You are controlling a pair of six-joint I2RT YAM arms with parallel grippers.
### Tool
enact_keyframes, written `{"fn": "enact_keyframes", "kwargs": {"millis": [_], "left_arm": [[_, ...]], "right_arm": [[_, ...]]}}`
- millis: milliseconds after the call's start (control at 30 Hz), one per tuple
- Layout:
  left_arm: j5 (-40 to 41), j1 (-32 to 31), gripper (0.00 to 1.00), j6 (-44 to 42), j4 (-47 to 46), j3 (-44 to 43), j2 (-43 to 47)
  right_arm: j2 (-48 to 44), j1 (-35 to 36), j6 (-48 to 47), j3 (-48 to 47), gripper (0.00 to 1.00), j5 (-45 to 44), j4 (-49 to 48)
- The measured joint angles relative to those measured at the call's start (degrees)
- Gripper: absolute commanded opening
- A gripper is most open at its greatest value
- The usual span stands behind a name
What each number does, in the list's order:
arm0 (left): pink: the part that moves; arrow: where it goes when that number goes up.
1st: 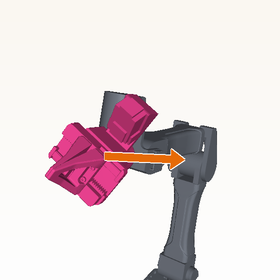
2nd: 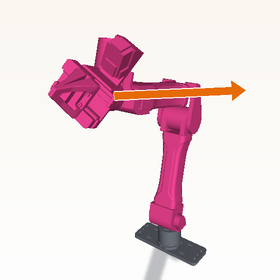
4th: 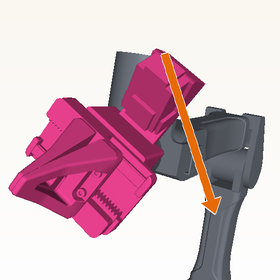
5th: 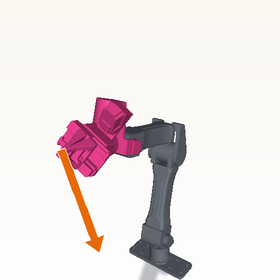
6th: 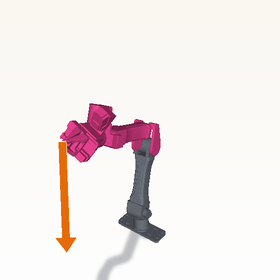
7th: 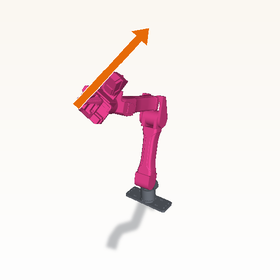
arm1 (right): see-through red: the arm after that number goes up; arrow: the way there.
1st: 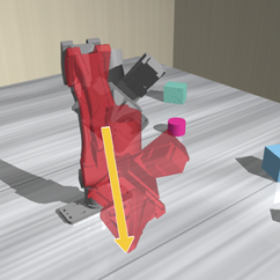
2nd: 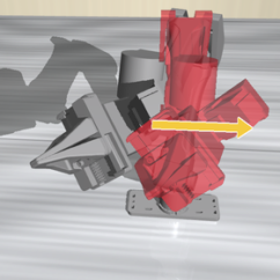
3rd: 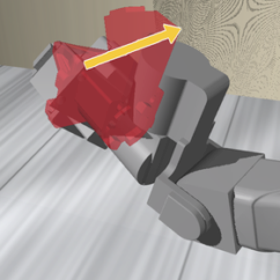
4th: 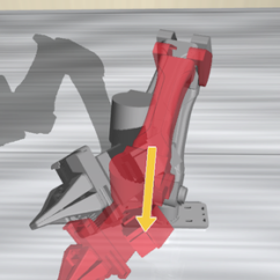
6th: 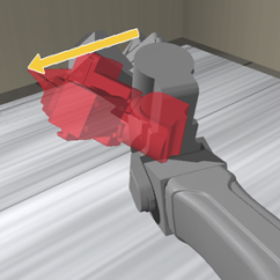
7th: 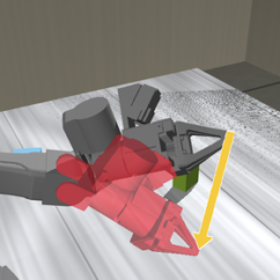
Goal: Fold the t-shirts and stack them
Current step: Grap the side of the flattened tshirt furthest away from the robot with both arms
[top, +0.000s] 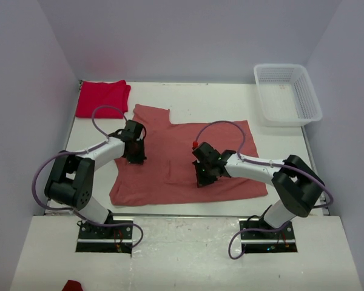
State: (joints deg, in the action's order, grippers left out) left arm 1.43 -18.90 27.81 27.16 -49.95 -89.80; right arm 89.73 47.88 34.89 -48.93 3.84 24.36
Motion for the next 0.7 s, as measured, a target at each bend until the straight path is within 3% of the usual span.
{"fn": "enact_keyframes", "kwargs": {"millis": [700], "left_arm": [[1.81, 3.08, 0.0, 4.92, -0.46, 0.98, -1.05]], "right_arm": [[7.5, 3.96, 1.62, -4.44, 0.0, 0.87, -4.02]]}}
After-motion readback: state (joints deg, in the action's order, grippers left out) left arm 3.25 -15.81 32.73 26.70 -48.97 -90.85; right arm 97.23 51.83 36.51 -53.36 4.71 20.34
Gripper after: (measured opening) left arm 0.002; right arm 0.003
